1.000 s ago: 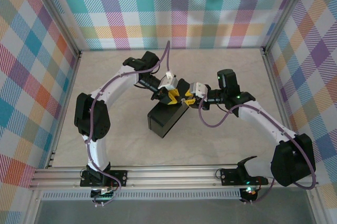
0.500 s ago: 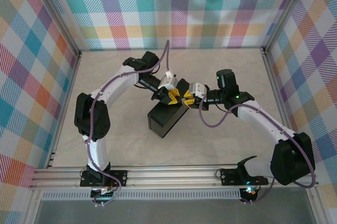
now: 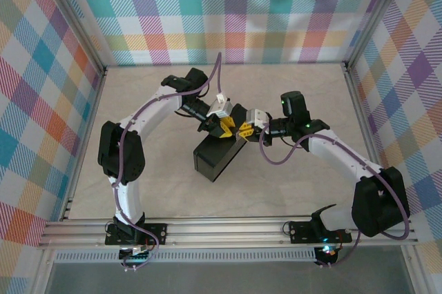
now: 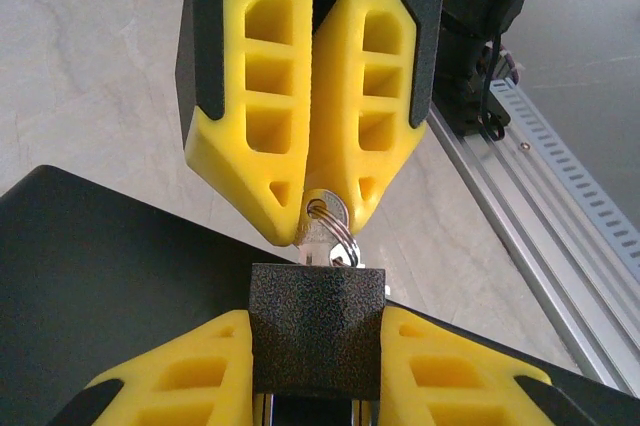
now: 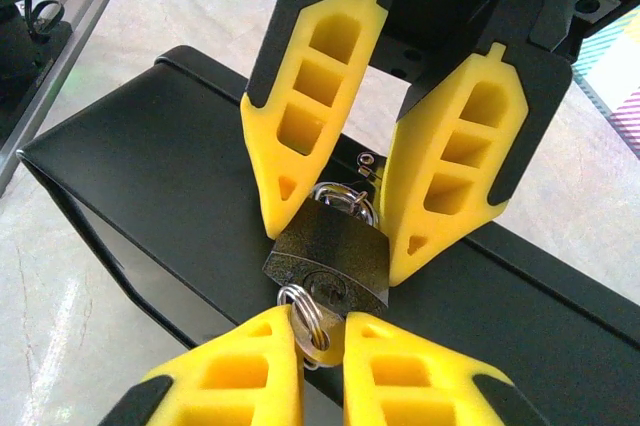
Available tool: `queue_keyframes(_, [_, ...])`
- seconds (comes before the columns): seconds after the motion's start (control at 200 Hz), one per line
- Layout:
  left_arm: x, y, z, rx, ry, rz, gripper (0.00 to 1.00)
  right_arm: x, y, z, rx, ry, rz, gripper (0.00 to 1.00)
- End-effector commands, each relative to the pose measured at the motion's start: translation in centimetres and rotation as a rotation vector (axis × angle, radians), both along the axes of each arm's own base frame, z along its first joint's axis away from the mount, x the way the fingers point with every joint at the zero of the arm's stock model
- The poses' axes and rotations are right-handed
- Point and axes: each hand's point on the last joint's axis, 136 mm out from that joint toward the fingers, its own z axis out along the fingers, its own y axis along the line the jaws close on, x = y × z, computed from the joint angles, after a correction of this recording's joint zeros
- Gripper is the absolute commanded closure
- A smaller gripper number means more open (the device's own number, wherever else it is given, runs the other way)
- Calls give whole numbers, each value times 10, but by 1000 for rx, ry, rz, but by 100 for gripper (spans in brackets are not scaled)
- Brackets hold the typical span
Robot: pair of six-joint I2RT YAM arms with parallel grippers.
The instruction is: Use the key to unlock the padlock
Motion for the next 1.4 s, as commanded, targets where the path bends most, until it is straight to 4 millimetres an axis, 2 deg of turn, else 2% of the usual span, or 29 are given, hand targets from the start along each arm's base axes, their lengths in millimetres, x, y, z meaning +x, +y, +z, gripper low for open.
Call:
queue_keyframes(0.0, [-3,-6,31,-126,-17,-38,76,-7,6,11,42,15,51,90])
queue_keyframes(0.19, [-3,-6,32,-136,-10,-39,77,-11,12,19,49,134,67,95])
queue_keyframes(0.355, [0,-8,30,-134,-2,-30,78,-20,24,13,21,244,38,100])
queue_keyframes(0.495, [5,-10,23,-115,-3,-10,78,-23,34,7,1,444,-69,100])
queue_keyframes(0.57, [8,-11,18,-102,-2,3,78,-19,34,7,26,577,-162,100])
queue_keyframes(0.71, [15,-11,13,-71,-16,33,76,-24,30,-1,93,825,-296,99])
queue_keyframes(0.79, [18,-10,10,-48,-24,49,62,-28,18,-9,68,800,-372,88])
queue_keyframes(0.87, [18,-9,11,-32,-10,52,55,-29,-1,-19,5,721,-446,76])
queue_keyframes(0.94, [19,-8,15,-28,8,60,48,-28,-8,-15,-15,692,-463,74])
queue_keyframes(1.1, [19,-8,38,-52,21,90,47,-26,-11,7,-34,629,-442,72])
queue_keyframes(1.215, [26,-8,52,-54,11,144,46,-16,-16,19,-53,541,-461,70])
queue_keyframes(1.395, [71,-1,55,69,101,478,48,-11,-2,39,-24,539,-412,67])
